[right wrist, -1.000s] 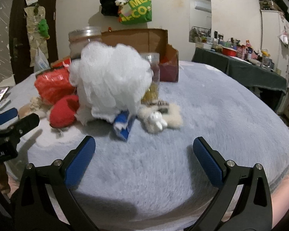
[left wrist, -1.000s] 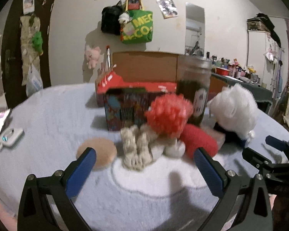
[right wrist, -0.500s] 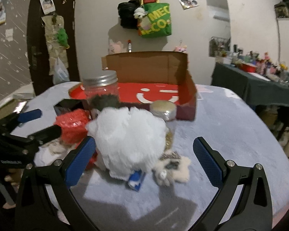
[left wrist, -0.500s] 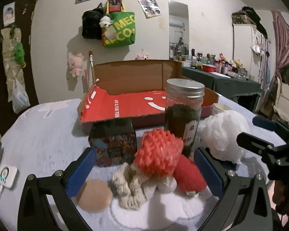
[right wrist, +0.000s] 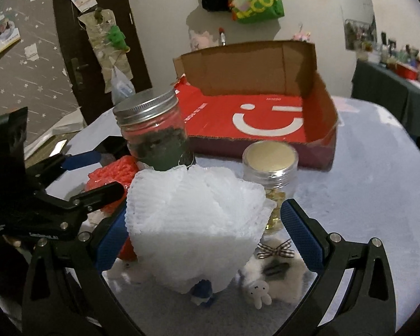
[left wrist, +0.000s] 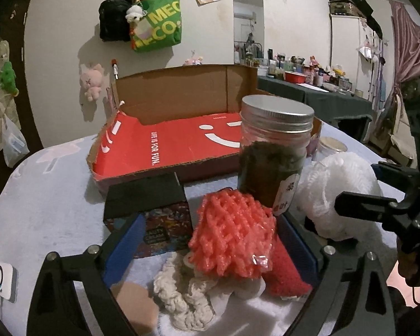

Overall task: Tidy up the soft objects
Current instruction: 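Grasp the white mesh bath puff with the right tool while the left tool grasps the red mesh net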

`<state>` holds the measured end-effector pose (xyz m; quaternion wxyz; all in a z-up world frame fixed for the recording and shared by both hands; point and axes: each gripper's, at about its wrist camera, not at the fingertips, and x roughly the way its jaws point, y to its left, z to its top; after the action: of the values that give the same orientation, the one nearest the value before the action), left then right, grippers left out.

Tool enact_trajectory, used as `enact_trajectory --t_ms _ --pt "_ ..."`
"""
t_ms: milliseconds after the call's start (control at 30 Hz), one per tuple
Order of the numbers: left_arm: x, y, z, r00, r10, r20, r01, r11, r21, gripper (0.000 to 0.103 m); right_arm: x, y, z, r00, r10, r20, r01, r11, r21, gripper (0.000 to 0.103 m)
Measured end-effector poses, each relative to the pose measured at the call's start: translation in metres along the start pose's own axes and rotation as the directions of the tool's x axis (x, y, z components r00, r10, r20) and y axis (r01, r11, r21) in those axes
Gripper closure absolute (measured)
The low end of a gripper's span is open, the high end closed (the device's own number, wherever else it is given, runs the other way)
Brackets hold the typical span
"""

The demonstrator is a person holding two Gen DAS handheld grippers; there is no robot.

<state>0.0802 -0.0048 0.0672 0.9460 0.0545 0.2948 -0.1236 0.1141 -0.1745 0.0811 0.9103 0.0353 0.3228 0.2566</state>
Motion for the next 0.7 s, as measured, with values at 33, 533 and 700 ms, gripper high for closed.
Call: enact_trajectory --t_ms 33,533,700 --pt "0.001 0.0 0.0 1.0 -0.001 -0.003 0.001 1.0 0.004 0.006 0.001 -0.001 0.0 1.0 0.007 -0.003 -0.007 1.0 0.004 0.0" --pt "0.006 -0.004 -0.007 0.997 -0.057 -0.061 0.056 0.998 -0.01 0.051 -0.001 0.01 -0.014 0.997 0.077 -0.027 -0.077 0.997 -0.003 0.044" --pt "-0.003 -0.006 -0.003 0.998 -0.051 -0.029 0.051 0.999 -0.005 0.053 -0.012 0.015 -0.017 0.998 0.057 0.013 -0.057 0.998 -0.017 0.049"
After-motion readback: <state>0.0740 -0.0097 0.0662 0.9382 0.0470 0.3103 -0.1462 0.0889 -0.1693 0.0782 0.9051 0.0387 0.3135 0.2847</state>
